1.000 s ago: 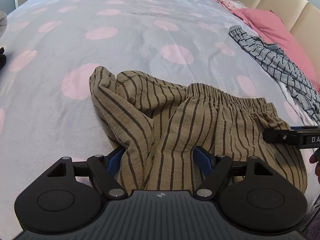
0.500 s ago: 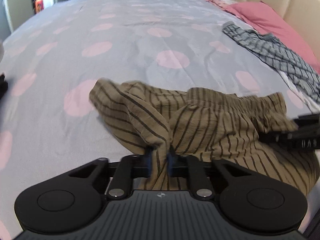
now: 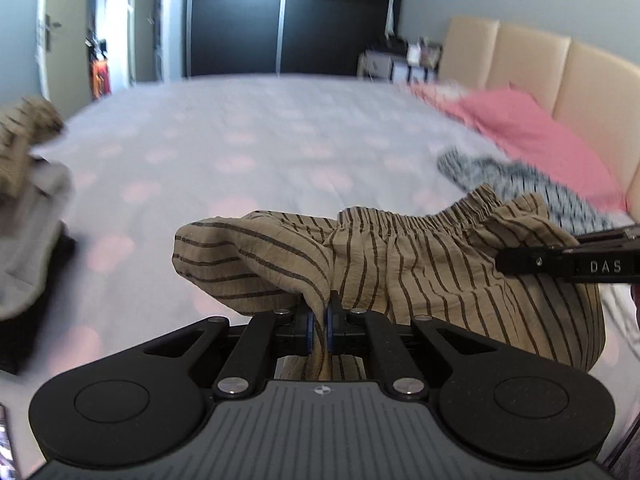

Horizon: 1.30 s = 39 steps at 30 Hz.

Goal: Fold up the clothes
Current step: 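Lift the folded trousers with both tools and carry them toward the clothes stack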

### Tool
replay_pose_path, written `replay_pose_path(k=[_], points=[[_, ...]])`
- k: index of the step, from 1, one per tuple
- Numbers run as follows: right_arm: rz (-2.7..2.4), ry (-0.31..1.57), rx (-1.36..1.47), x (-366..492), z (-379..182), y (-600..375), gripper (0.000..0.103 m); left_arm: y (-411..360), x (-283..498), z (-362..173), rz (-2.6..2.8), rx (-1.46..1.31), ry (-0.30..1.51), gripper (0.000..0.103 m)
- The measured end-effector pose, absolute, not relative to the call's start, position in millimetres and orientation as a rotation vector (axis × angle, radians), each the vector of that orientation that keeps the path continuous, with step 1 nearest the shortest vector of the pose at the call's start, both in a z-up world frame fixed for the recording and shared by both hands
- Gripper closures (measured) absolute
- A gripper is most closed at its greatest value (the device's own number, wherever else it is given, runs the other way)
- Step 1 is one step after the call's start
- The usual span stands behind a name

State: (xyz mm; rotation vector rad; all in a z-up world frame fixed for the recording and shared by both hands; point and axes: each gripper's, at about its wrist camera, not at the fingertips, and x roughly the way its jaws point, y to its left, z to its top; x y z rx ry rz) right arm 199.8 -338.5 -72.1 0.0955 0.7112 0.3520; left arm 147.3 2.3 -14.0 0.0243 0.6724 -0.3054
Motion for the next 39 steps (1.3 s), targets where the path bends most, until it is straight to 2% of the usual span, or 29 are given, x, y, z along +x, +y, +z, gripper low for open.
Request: replay_pose_path(k=[11, 23, 28, 39], points=[[0.568, 0.609, 0.123, 177, 26, -246, 0.089, 101, 111, 95, -0.170, 0.063, 0.583, 0.099], [0.765, 0.541, 0.094, 215, 128, -79, 0.089, 242, 133, 203, 0.049, 0.118, 0.497, 0.099], [0.776, 0.544, 0.109, 242, 143, -18, 0.089, 277, 163, 214, 0.120, 0.134, 0.499, 0.099], [0.776, 0.597, 0.086, 304, 119, 60, 0.088, 332, 234, 184, 0.164, 0.172, 0.556, 0.099]])
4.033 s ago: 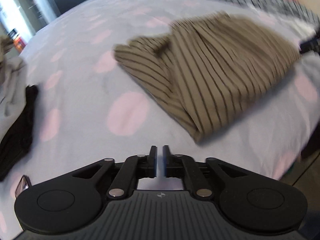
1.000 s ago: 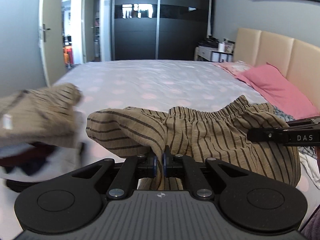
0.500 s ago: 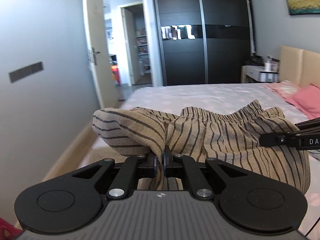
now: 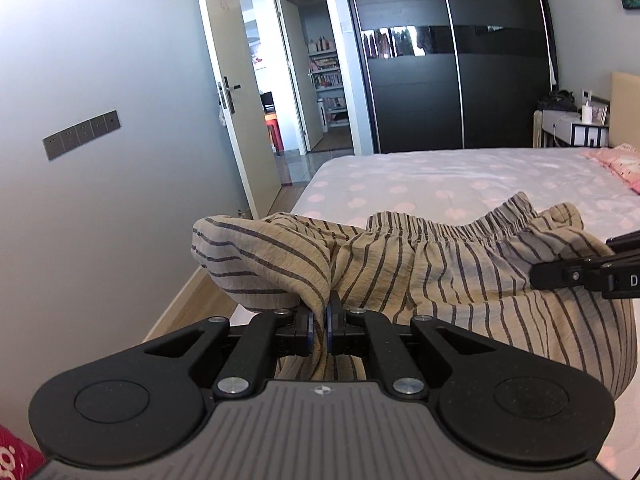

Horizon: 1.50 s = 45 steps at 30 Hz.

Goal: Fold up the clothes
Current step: 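Lift the folded trousers with both tools and carry them toward the clothes stack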

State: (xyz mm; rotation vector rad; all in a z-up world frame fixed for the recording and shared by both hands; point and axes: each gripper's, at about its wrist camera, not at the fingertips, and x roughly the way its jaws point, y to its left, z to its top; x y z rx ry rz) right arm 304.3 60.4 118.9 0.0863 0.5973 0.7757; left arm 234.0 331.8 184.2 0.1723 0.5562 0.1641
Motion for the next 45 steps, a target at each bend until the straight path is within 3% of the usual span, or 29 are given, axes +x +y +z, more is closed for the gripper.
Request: replay_pose_path(k=[16, 22, 24, 25, 29, 32, 35, 39, 45], points=[[0.736, 0.679, 0.072, 396, 11, 109, 0.083, 387, 280, 78, 0.135, 0.143, 0.682, 0.099], [0.752, 0.660, 0.042, 396, 8, 108, 0.075, 395, 273, 79, 0.143, 0.144, 0.643, 0.097], [0.747, 0.635, 0.012, 393, 16, 105, 0.054, 397, 265, 90, 0.157, 0.137, 0.623, 0.086], [0.740, 0.619, 0.006, 389, 22, 100, 0.049, 398, 261, 97, 0.170, 0.135, 0.615, 0.083], [0.698, 0.553, -0.015, 376, 46, 76, 0.046, 403, 238, 124, 0.219, 0.139, 0.568, 0.065], [0.684, 0.491, -0.018, 366, 61, 62, 0.052, 403, 224, 141, 0.235, 0.129, 0.527, 0.063], [0.743, 0.455, -0.020, 363, 70, 68, 0.080, 396, 219, 147, 0.177, 0.114, 0.512, 0.076], [0.815, 0.468, -0.029, 363, 67, 94, 0.087, 385, 230, 133, 0.126, 0.131, 0.543, 0.084], [0.759, 0.532, -0.023, 390, 38, 119, 0.090, 387, 249, 91, 0.129, 0.108, 0.597, 0.085]])
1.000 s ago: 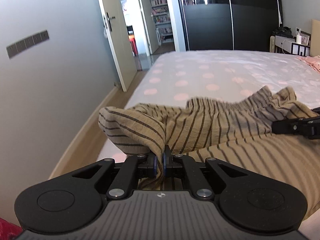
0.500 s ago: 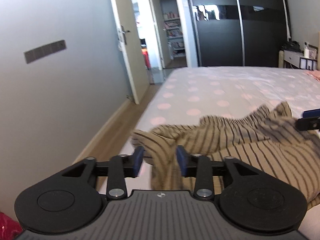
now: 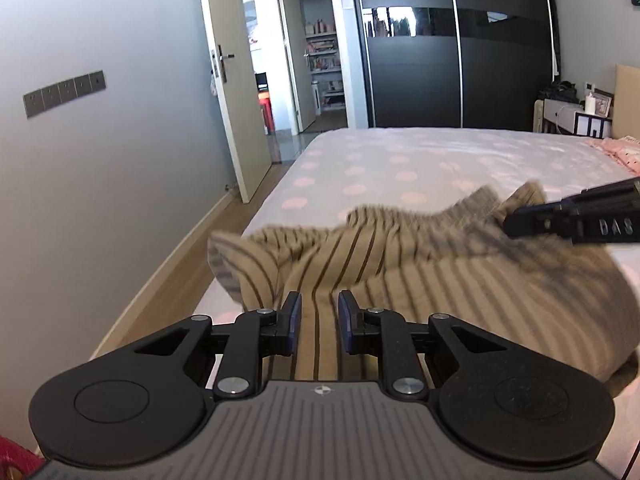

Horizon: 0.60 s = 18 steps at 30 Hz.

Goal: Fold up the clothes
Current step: 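Lift the folded trousers with both tools and carry them toward the clothes stack, then lower the trousers onto the folded clothes stack and open both tools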

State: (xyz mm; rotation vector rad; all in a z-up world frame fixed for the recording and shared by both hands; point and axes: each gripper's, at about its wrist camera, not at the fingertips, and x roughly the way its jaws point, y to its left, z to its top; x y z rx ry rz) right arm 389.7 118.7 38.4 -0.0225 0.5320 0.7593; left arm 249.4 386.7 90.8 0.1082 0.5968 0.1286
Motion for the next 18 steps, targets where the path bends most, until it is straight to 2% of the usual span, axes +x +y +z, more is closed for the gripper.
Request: replay_pose_path(k=[5, 10, 13, 14, 15, 18], points=[[0.714, 0.574, 0.019, 417, 10, 116, 0.093, 396, 252, 62, 0.111, 0.077, 0.635, 0.085], [0.740, 0.561, 0.022, 415, 10, 112, 0.091, 398, 244, 66, 0.122, 0.054, 0.602, 0.085], [0.778, 0.537, 0.032, 400, 24, 101, 0.080, 395, 230, 76, 0.132, 0.065, 0.575, 0.085], [0.791, 0.527, 0.029, 392, 29, 96, 0.071, 394, 226, 81, 0.137, 0.067, 0.570, 0.085], [0.808, 0.524, 0.030, 384, 33, 90, 0.067, 391, 222, 85, 0.140, 0.066, 0.573, 0.085], [0.874, 0.538, 0.010, 358, 39, 76, 0.063, 378, 210, 94, 0.127, 0.074, 0.584, 0.085]])
